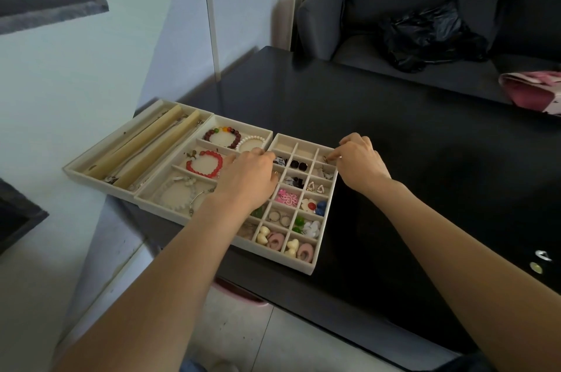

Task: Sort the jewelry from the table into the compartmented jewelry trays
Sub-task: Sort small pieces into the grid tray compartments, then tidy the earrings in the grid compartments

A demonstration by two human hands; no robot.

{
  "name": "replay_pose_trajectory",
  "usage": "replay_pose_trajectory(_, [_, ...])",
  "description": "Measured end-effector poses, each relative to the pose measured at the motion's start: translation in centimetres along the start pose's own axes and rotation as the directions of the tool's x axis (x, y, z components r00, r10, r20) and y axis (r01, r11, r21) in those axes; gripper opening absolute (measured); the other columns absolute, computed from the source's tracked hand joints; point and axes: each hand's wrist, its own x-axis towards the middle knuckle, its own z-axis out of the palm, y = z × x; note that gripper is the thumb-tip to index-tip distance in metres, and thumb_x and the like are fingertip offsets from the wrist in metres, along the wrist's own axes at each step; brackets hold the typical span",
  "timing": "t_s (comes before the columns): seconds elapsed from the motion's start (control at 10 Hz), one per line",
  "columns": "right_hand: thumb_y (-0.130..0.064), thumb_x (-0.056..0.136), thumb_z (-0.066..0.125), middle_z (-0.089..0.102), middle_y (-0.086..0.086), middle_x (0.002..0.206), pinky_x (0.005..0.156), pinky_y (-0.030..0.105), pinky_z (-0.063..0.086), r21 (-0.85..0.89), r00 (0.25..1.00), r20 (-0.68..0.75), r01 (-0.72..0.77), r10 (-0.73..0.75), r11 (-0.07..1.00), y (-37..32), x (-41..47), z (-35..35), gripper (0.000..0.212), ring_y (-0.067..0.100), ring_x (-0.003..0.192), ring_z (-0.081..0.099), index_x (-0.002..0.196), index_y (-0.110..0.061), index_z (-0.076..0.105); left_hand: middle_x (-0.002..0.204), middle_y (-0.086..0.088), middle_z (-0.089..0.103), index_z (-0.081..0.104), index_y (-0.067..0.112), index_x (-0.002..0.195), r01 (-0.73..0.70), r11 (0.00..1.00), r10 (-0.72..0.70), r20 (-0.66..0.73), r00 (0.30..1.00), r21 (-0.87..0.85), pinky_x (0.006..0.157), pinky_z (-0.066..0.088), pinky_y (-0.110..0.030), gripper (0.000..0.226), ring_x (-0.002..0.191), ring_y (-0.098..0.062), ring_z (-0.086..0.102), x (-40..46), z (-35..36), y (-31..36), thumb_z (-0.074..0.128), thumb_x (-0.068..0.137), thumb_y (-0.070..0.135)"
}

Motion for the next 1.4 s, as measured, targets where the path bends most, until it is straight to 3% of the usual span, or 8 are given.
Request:
replay_pose_trajectory(0.2, [-0.009,0.092,0.053,0.031,0.004,0.147,0.104,0.040,0.035,-0.108,0.996,0.063,0.073,-0.067,0.991,0.03,-0.38,-0.09,0.044,0.025,0.133,0.029,0.133,-0.027,0.055,0.125,-0.003,0.056,0.047,0.017,0.132,-0.017,1.000,0.017,-0.003,1.000,0.016,0.101,0.038,-0.039,0.038,0.114,-0.018,0.053,-0.01,0.05,0.06,0.049,0.095,0.026])
replay_pose_trajectory(0.6, [-0.009,0.093,0.052,0.036,0.005,0.144,0.102,0.038,0.037,-0.034,1.000,0.022,-0.004,0.005,0.999,-0.25,-0.77,0.02,0.036,0.023,0.131,0.033,0.128,-0.015,0.059,0.129,-0.004,0.054,0.045,0.017,0.135,-0.023,0.999,0.024,-0.010,1.000,0.031,0.102,0.037,-0.039,0.041,0.118,-0.019,0.052,-0.11,0.02,0.19,0.048,0.095,0.026])
replay_pose_trajectory(0.9, [-0.009,0.094,0.050,0.038,0.003,0.140,0.101,0.038,0.037,0.056,1.000,0.019,0.003,-0.004,0.998,-0.28,-0.44,-0.26,0.032,0.022,0.129,0.032,0.120,-0.021,0.065,0.129,-0.003,0.053,0.045,0.018,0.134,-0.021,1.000,0.021,-0.013,1.000,0.019,0.103,0.037,-0.039,0.039,0.119,-0.019,0.051,-0.04,0.03,0.16,0.048,0.095,0.026])
replay_pose_trajectory(1.1, [-0.009,0.094,0.050,0.036,0.005,0.142,0.101,0.037,0.038,0.010,0.999,0.029,-0.015,0.014,1.000,-0.27,-0.37,0.10,0.038,0.023,0.130,0.032,0.130,-0.017,0.057,0.128,-0.004,0.054,0.045,0.017,0.135,-0.026,1.000,0.027,-0.013,1.000,0.015,0.103,0.037,-0.039,0.040,0.118,-0.019,0.051,0.01,0.05,0.07,0.048,0.096,0.026])
replay_pose_trajectory(1.4, [-0.006,0.094,0.048,0.034,0.004,0.143,0.101,0.037,0.038,0.023,0.998,0.054,0.007,-0.009,1.000,0.03,-0.32,0.59,0.041,0.023,0.130,0.031,0.130,-0.024,0.056,0.130,-0.004,0.053,0.044,0.017,0.136,-0.039,0.999,0.040,-0.019,0.999,0.030,0.103,0.037,-0.039,0.042,0.120,-0.020,0.050,-0.01,0.09,0.01,0.048,0.096,0.026])
